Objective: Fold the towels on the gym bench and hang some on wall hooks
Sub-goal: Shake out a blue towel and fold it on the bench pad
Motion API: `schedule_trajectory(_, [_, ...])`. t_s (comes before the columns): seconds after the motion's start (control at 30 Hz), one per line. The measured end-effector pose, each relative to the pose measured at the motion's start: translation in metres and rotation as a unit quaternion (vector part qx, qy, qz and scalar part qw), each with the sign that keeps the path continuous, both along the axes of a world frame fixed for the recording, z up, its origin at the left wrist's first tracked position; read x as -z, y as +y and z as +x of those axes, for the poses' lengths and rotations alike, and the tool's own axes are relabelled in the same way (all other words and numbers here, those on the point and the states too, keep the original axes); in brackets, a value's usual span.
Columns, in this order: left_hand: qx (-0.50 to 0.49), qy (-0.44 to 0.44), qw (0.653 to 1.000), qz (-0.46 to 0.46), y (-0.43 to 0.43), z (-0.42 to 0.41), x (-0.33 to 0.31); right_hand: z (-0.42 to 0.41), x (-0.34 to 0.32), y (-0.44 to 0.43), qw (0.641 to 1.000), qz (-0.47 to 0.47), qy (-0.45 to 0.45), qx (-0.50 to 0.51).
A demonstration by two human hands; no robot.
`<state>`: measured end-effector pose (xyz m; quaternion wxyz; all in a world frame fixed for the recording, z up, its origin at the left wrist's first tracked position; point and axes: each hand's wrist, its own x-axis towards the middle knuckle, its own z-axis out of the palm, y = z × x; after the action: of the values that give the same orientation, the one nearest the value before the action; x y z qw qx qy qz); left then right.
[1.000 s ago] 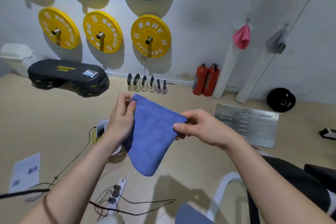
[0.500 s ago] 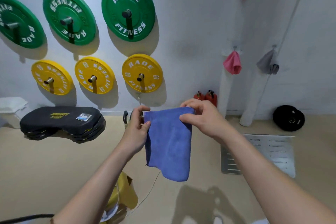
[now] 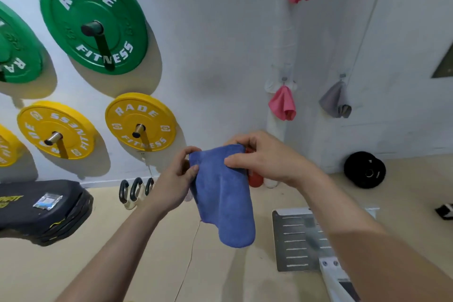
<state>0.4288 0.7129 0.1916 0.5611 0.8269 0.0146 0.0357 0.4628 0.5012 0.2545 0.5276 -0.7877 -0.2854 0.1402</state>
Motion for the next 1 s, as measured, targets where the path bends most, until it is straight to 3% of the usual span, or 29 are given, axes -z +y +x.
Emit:
schedule_trajectory(0.2, [0.053, 0.048, 0.997, -0.010, -0.006, 0.106, 0.006, 0.103, 0.002, -0.006, 0.999, 0.036, 0.021, 0.020])
schedule_trajectory(0.3, [0.034, -0.018, 0.999, 0.000, -0.011, 0.164, 0.002, 0.157, 0.004, -0.005, 0.997, 0.035, 0.049, 0.042])
schedule_trajectory(0.37, [0.017, -0.063, 0.994, -0.087, -0.018, 0.197, -0.015, 0.193, 0.001, -0.006, 0.997, 0.007, 0.054, 0.050])
schedule_trajectory(0.43, [0.073, -0.077, 0.985, -0.136, -0.033, 0.228, -0.036, 0.223, -0.005, -0.012, 0.996, -0.015, 0.053, 0.068])
schedule_trajectory(0.53, [0.181, -0.066, 0.976, -0.102, -0.061, 0.275, -0.051, 0.258, -0.013, -0.024, 0.994, -0.016, 0.068, 0.086])
schedule_trajectory(0.77, [0.321, 0.056, 0.941, -0.087, -0.101, 0.360, -0.061, 0.320, -0.014, -0.088, 0.991, -0.038, 0.114, 0.058])
schedule_trajectory(1.0, [0.364, 0.041, 0.923, -0.118, -0.187, 0.419, -0.067, 0.372, -0.019, -0.197, 0.981, -0.025, 0.190, 0.018])
